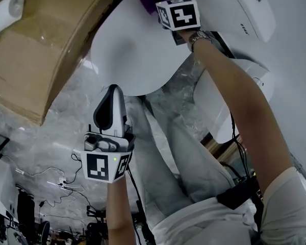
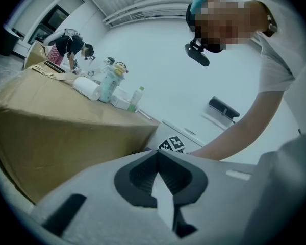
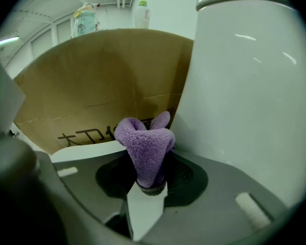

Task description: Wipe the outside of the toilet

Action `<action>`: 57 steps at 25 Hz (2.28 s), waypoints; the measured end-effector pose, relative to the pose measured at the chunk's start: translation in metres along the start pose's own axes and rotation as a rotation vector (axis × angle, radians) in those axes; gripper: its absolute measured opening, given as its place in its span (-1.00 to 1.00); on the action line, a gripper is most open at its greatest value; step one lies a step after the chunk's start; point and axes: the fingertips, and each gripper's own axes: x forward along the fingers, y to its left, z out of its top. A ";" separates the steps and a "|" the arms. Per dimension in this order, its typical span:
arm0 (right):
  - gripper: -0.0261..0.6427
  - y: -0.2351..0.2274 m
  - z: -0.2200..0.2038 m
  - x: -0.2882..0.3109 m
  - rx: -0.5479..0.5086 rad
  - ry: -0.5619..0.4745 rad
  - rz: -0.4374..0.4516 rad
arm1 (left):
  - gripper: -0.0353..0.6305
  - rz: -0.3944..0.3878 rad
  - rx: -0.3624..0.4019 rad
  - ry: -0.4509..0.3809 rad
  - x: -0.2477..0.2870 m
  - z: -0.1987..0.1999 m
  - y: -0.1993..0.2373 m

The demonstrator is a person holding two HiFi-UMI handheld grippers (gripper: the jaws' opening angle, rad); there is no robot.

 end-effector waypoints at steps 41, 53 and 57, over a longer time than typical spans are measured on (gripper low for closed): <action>-0.56 0.254 -0.071 0.024 -0.277 0.268 0.280 | -0.88 0.007 -0.090 -0.076 -0.043 0.016 0.059; -0.56 0.313 -0.107 -0.011 -0.424 0.291 0.482 | -0.88 0.111 -0.077 -0.105 -0.041 0.010 0.041; -0.56 0.322 -0.135 -0.036 -0.501 0.327 0.585 | -0.88 0.170 -0.076 -0.139 -0.033 0.022 0.028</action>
